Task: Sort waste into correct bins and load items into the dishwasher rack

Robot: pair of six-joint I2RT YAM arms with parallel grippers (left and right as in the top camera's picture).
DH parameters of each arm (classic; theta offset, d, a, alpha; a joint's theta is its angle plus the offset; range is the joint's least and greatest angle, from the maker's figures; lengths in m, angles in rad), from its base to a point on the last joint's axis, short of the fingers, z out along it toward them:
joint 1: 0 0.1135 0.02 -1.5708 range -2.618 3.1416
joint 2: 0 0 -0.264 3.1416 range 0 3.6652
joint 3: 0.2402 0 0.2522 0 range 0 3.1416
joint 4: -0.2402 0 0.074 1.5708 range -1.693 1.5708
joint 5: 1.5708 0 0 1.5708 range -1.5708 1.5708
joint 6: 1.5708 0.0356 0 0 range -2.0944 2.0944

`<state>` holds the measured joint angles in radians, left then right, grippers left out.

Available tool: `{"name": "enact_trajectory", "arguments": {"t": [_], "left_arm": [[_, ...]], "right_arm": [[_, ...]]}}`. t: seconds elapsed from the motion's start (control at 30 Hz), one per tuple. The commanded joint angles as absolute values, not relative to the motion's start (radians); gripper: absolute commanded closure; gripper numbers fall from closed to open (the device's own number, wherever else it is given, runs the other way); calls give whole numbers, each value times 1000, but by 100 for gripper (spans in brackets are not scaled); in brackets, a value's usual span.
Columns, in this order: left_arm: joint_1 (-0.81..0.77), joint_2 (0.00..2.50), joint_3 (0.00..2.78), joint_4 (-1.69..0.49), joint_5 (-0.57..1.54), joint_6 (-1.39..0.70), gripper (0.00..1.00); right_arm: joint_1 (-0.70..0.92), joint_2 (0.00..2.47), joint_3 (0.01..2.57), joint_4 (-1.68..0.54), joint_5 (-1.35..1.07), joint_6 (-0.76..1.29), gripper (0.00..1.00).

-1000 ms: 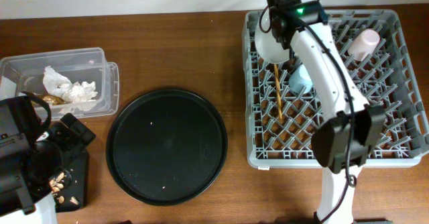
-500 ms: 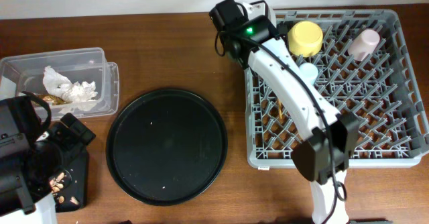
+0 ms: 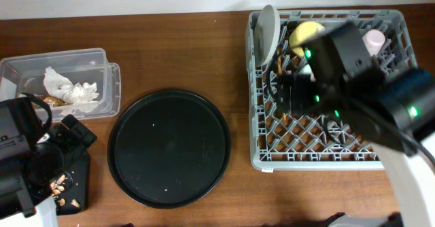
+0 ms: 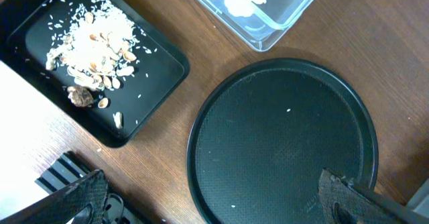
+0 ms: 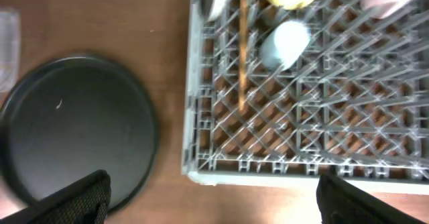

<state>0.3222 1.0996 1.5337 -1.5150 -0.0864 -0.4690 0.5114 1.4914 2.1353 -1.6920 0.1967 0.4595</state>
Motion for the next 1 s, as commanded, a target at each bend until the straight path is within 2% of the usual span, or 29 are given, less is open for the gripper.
{"name": "enact_trajectory", "arguments": {"t": [0.0,0.2,0.43,0.53,0.63,0.77,0.97], "left_arm": [[329,1095,1542,-1513,-86,-478,1],[329,1095,1542,-1513,-86,-478,1],[329,1095,1542,-1513,-86,-478,1],[329,1095,1542,-1513,-86,-478,1],[329,1095,1542,-1513,-86,-478,0],[329,1095,1542,-1513,-86,-478,1],[329,1095,1542,-1513,-86,-478,1]], "right_arm": [[546,1329,1998,-1699,52,408,2],[546,1085,1911,-1698,-147,408,2],[548,1037,1899,-1699,-143,345,2],[472,988,1755,-1681,-143,332,2],[344,817,1486,-1489,-160,318,2],[226,431,1020,-1047,-359,101,2],[60,14,497,-645,-488,101,1]]}}
